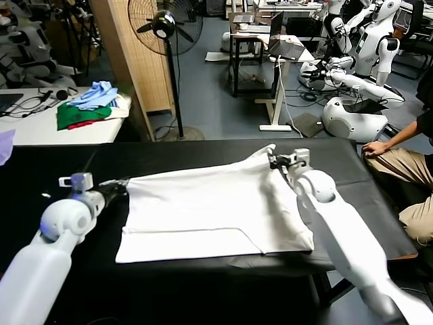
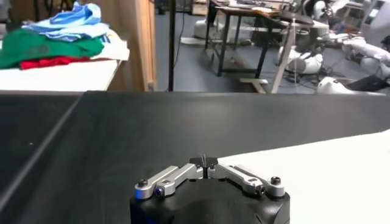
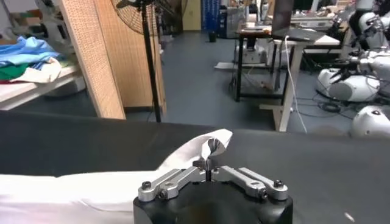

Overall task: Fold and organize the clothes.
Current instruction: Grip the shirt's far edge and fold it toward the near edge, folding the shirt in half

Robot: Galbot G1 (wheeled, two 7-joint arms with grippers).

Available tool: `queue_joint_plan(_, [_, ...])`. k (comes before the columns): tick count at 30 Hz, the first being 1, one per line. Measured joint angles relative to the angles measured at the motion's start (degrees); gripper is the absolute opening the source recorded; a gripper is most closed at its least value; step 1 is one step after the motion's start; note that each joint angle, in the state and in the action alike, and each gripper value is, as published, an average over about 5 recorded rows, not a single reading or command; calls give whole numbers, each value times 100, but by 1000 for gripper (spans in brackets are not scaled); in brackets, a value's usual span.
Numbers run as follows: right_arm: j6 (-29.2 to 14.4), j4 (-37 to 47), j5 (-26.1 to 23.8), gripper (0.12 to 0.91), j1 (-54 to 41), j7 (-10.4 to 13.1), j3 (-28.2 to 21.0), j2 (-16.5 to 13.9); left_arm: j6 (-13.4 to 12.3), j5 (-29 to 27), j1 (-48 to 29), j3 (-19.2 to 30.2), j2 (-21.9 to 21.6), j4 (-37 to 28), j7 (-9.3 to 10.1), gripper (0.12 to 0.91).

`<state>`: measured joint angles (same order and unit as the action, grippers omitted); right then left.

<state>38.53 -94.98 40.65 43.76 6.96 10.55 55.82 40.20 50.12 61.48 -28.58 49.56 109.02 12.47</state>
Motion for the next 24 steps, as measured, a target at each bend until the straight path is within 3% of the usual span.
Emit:
queue_joint_plan(5, [321, -597, 24, 123, 516, 92, 123, -306, 29, -37, 549, -213, -60, 520, 107, 126])
queue_joint_plan(11, [366, -1053, 13, 123, 920, 178, 211, -521, 30, -101, 1243, -511, -73, 944, 106, 126])
queue_joint_plan(24, [366, -1519, -184, 123, 1515, 281, 380, -694, 38, -532, 2130, -643, 71, 1261, 70, 126])
